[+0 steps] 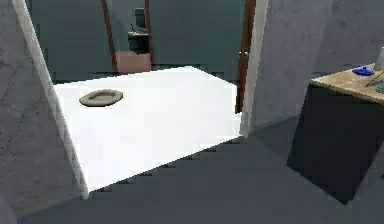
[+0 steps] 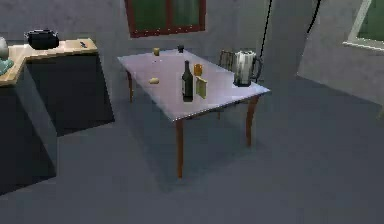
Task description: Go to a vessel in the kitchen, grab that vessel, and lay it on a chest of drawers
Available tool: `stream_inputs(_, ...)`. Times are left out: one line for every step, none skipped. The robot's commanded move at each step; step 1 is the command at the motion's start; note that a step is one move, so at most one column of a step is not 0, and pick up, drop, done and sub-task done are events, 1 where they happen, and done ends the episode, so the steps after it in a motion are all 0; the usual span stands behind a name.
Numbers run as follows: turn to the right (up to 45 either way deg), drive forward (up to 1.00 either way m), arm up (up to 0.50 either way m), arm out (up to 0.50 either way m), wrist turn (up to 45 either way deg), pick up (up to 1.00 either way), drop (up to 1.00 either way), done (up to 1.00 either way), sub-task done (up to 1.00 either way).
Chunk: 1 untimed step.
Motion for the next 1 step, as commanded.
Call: stream_inputs(45.0, 0.00, 0.00, 0.00, 0.0, 0.00, 0.00, 0.00, 0.00)
